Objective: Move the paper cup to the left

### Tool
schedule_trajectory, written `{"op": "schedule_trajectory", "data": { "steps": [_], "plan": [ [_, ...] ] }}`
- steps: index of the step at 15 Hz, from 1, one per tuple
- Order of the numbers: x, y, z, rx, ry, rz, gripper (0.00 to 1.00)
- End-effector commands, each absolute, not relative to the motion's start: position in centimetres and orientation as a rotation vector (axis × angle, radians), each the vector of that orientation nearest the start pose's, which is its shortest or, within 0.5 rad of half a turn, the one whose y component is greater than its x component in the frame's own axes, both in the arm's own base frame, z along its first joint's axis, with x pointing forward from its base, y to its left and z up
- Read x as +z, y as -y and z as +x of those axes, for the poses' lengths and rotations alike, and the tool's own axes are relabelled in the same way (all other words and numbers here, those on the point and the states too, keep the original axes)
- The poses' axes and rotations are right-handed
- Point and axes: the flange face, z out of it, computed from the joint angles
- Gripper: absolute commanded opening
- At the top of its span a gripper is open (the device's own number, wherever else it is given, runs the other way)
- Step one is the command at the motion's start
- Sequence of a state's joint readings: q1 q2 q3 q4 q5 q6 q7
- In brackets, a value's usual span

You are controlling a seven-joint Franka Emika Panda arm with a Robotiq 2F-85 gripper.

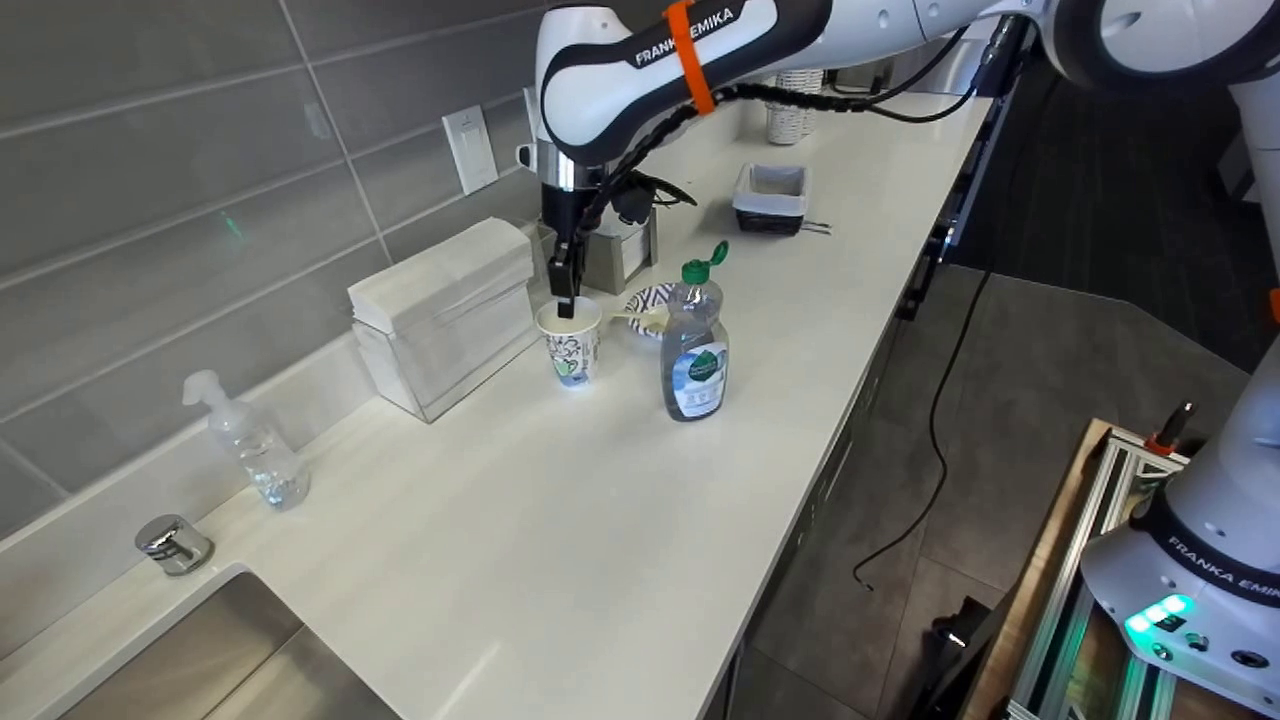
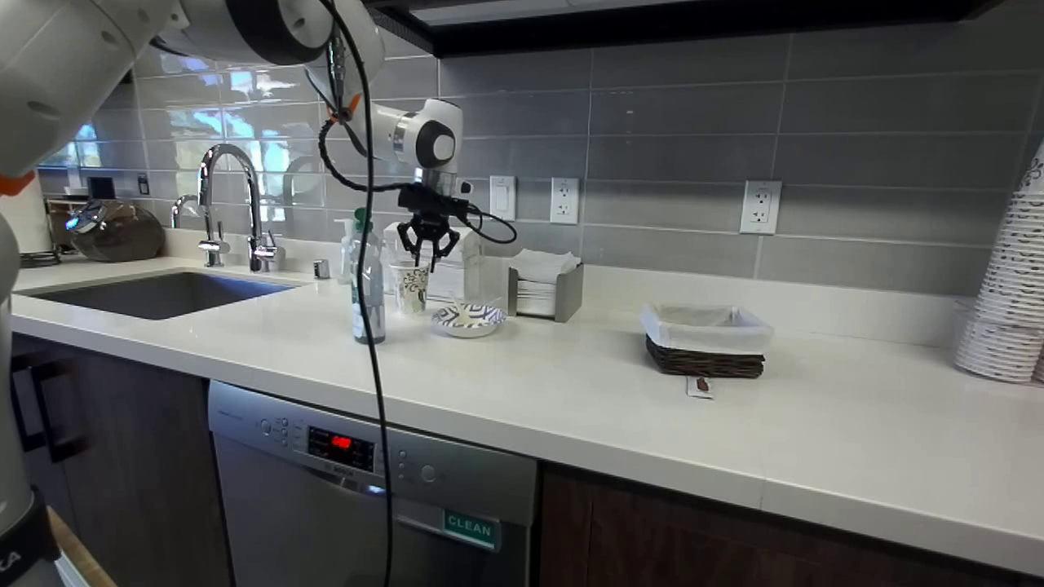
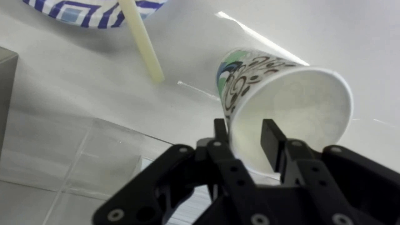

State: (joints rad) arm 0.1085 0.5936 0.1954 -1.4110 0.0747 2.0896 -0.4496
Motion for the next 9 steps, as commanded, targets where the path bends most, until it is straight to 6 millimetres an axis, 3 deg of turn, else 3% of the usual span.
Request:
{"op": "schedule_trajectory", "data": {
  "steps": [1, 3, 5, 9],
  "plan": [
    [40.8, -19.6, 67.0, -0.183, 1.032, -2.767, 0.67],
    [42.7, -19.5, 65.8, -0.175, 1.013, -2.791, 0.82],
    [44.4, -18.2, 64.6, -0.187, 0.912, -2.904, 0.98],
    [46.5, -15.5, 61.6, -0.145, 0.669, -3.031, 1.00]
  ]
}}
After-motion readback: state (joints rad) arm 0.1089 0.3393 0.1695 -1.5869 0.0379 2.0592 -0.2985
